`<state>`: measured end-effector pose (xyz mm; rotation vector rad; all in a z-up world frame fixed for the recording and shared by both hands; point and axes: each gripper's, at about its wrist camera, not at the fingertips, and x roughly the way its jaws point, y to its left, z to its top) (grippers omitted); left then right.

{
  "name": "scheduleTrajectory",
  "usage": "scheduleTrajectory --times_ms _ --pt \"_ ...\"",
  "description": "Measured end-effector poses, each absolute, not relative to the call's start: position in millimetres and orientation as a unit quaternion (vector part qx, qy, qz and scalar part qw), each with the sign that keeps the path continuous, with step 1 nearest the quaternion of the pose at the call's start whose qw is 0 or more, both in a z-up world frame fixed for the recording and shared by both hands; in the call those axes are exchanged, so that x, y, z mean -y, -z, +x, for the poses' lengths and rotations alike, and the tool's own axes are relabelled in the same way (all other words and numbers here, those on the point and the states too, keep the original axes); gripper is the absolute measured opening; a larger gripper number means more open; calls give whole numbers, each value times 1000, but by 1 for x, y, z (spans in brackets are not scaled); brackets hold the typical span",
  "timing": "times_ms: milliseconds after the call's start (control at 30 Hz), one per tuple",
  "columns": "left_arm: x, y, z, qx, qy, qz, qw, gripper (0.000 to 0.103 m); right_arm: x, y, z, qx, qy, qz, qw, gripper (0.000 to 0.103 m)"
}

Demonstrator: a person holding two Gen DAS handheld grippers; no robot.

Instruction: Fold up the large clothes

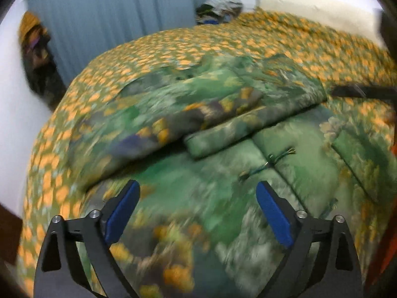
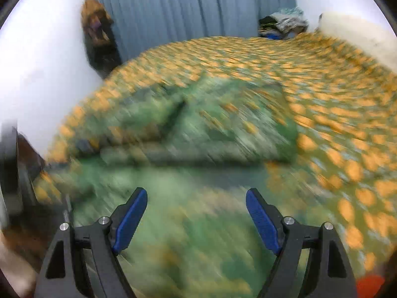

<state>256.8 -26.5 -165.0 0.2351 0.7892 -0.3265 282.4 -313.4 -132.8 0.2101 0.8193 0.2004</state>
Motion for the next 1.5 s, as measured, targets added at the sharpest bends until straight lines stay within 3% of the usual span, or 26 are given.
scheduleTrajectory --times_ms 67,167,233,267,300,367,500,600,700,800,967,1133,1267,1367,1500 --pt "8 170 255 -385 141 75 909 97 311 132 329 -412 -122 149 891 83" --pt "-18 186 253 -402 105 33 909 97 296 151 386 -455 -122 176 864 70" --pt "-34 195 253 -416 91 2 905 97 277 176 417 -514 -146 184 825 68" --pt "-38 197 253 -420 90 -9 903 97 266 190 429 -548 -152 180 803 49" --pt "-42 197 252 -420 95 -20 902 97 259 197 434 -563 -147 172 795 20" --pt "-43 193 249 -411 101 -20 906 97 251 185 441 -544 -143 150 813 17" --pt "-35 196 248 -410 111 2 905 97 250 145 456 -469 -118 97 870 17" --pt "-30 198 250 -418 113 13 901 97 249 168 467 -490 -97 73 863 19" --pt "-34 196 255 -424 115 3 898 97 245 200 463 -515 -90 55 850 36" --pt "-42 187 259 -434 113 -17 894 97 255 186 449 -487 -95 60 866 45" --pt "-54 141 295 -398 100 -32 911 97 247 136 429 -398 -118 4 910 45" --pt "-63 122 382 -392 76 -49 916 96 209 149 456 -415 -194 1 889 45" --pt "-59 165 435 -441 60 -40 895 91 203 210 481 -493 -171 43 852 43" --pt "-55 229 453 -508 57 -1 859 92 204 216 479 -486 -170 44 856 42" --pt "-56 238 444 -490 57 1 870 93 197 217 479 -488 -176 20 855 42"
